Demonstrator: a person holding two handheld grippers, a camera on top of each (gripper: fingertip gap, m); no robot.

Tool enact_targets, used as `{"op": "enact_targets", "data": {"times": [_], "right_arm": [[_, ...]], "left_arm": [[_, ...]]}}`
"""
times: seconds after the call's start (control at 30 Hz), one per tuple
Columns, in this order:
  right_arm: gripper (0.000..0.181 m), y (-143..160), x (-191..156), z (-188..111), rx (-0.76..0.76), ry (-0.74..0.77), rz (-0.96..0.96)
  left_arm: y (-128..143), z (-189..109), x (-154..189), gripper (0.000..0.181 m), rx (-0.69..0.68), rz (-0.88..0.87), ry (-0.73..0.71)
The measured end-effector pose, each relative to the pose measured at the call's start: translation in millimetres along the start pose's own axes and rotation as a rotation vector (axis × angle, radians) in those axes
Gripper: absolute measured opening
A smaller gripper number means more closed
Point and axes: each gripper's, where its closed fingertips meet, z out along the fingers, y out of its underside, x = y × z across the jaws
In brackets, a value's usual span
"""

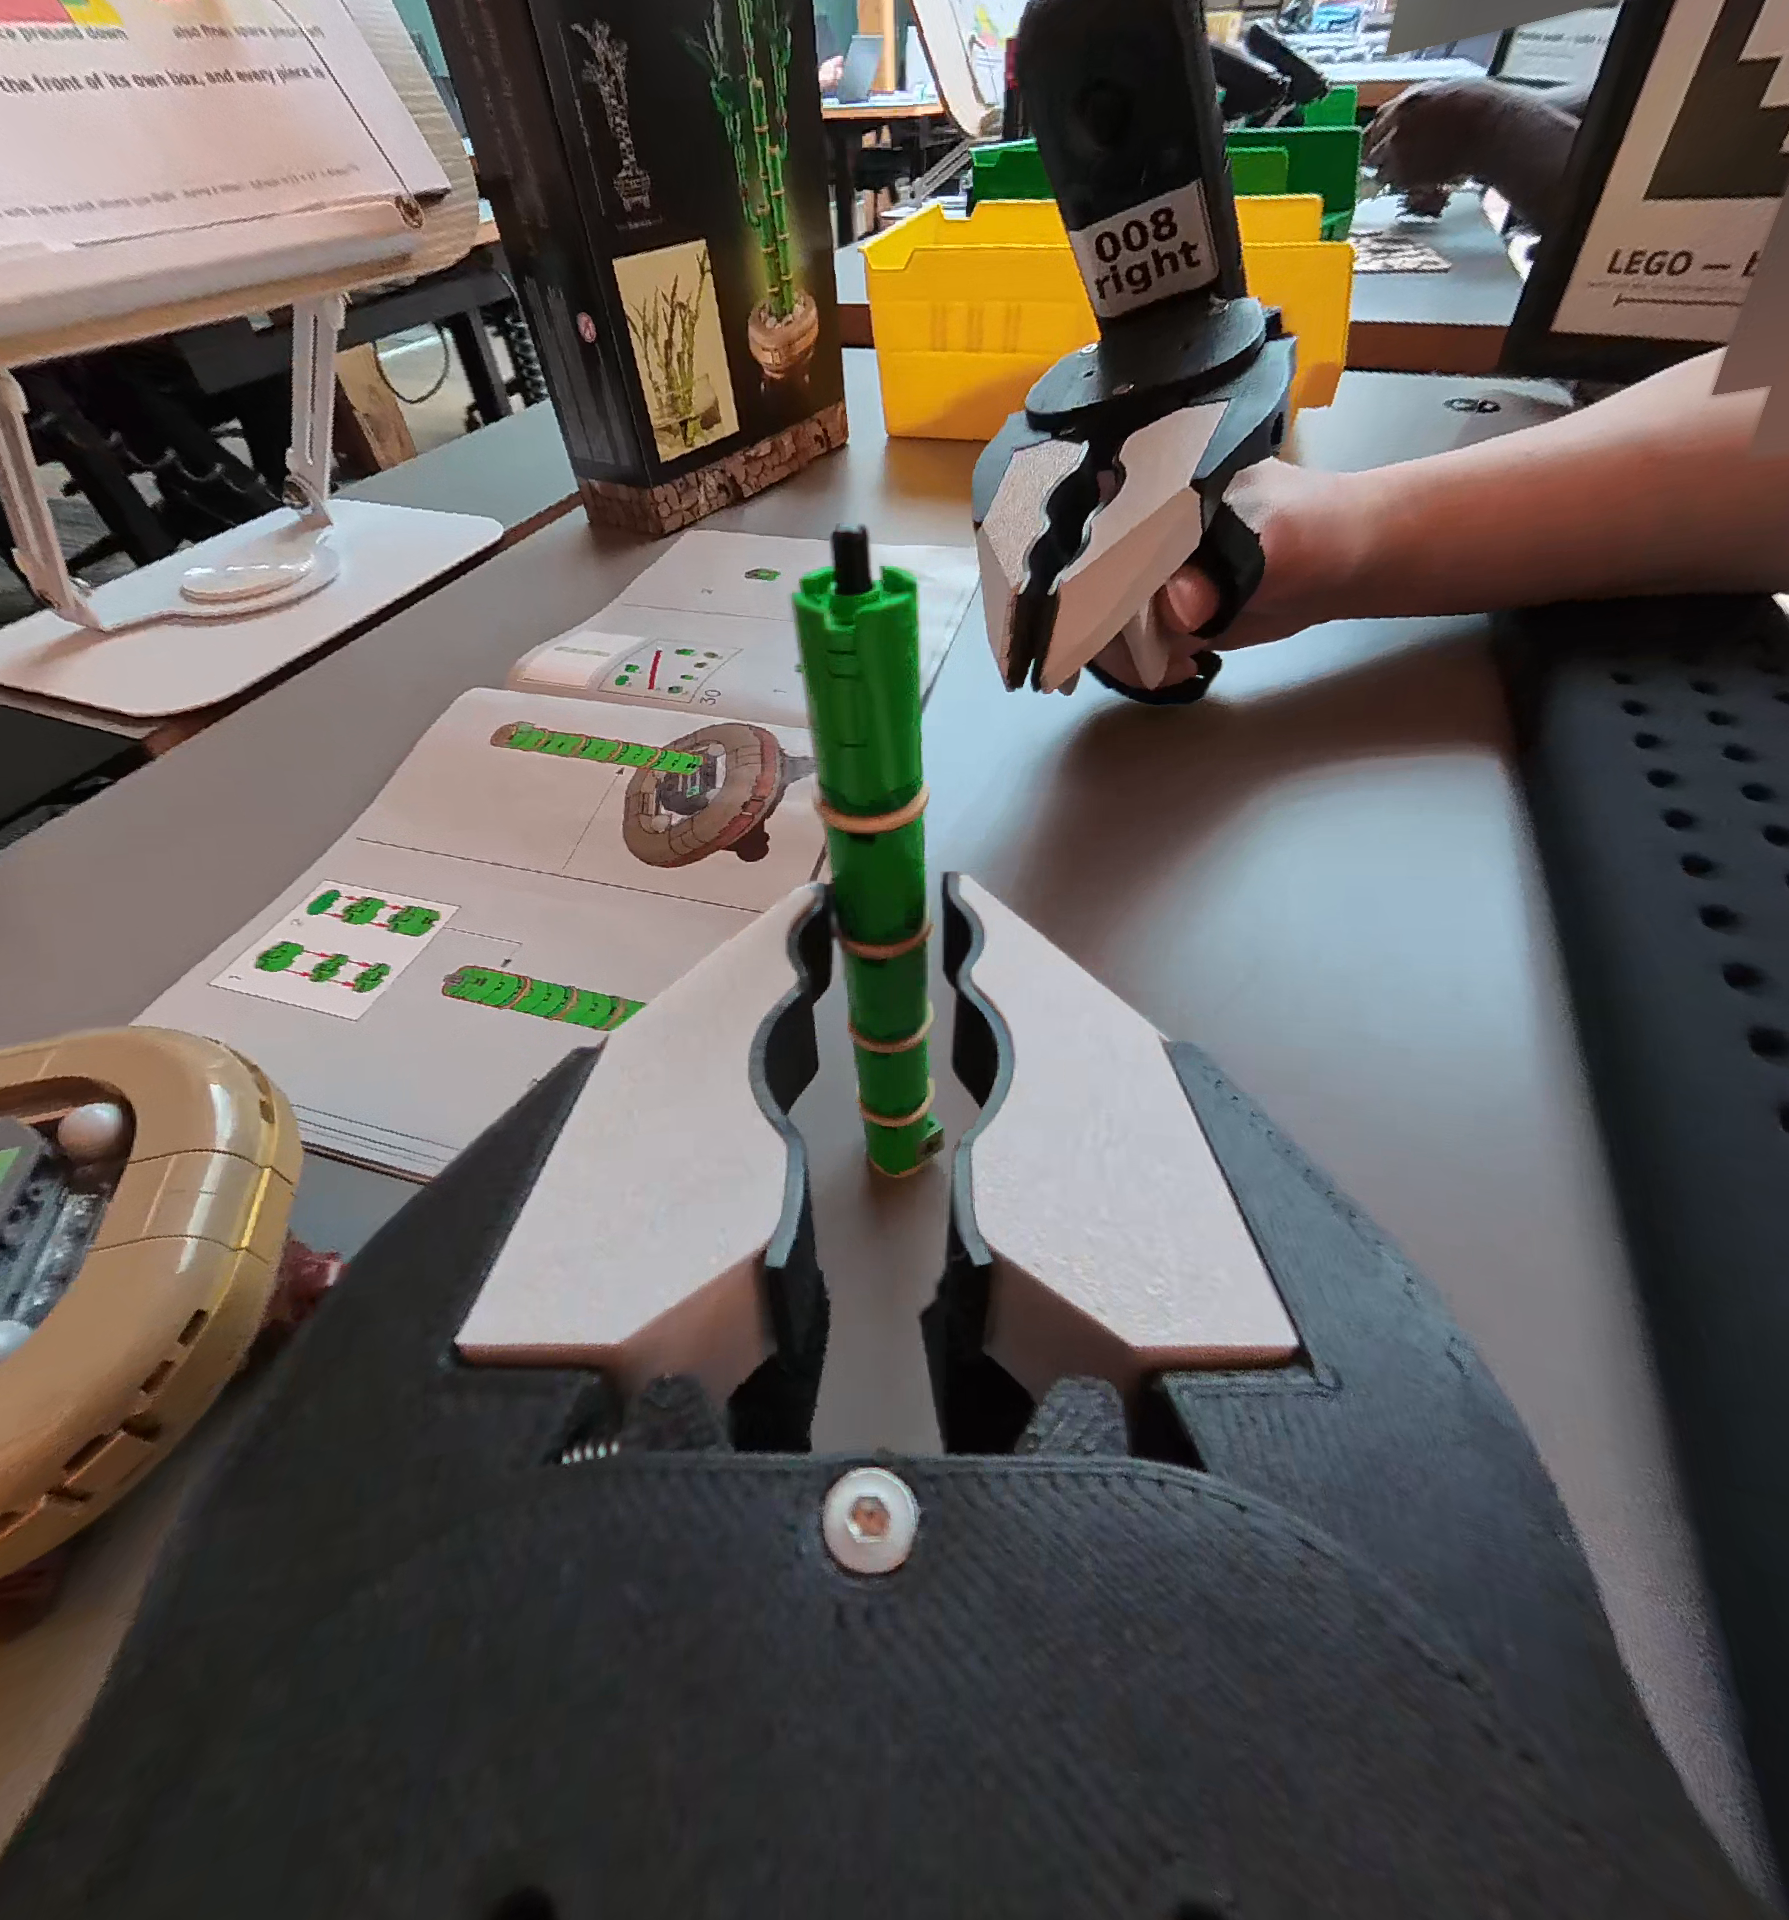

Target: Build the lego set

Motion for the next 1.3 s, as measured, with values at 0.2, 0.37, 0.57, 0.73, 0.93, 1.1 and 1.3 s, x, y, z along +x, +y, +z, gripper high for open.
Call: {"op": "enact_targets", "data": {"times": [0.2,0.37,0.57,0.73,0.93,1.1,1.3], "right_arm": [[0.003,3.6,0.2,2.3,-0.014,-0.007,0.013],[0.004,4.4,0.1,2.8,-0.018,-0.009,0.016],[0.004,5.2,0.1,3.2,-0.022,-0.011,0.021],[0.004,5.9,0.4,3.6,-0.025,-0.013,0.028],[0.004,5.7,1.2,3.4,-0.023,-0.015,0.039],[0.004,5.8,1.4,3.3,-0.022,-0.019,0.053],[0.004,6.3,1.0,3.8,-0.024,-0.023,0.060]], "left_arm": [[-4.9,-0.2,3.8,0.017,0.009,0.035,0.003],[-13.6,-5.6,-0.6,0.017,0.056,-0.046,0.006],[-12.2,-14.9,-23.6,0.016,0.056,-0.191,-0.077],[-10.9,-17.8,-29.9,0.016,0.057,-0.284,-0.084],[-8.5,-16.6,-28.4,0.016,0.036,-0.276,-0.081],[-7.6,-15.3,-26.7,0.016,0.027,-0.273,-0.074],[-11.0,-18.4,-29.0,0.016,0.057,-0.299,-0.071]]}}
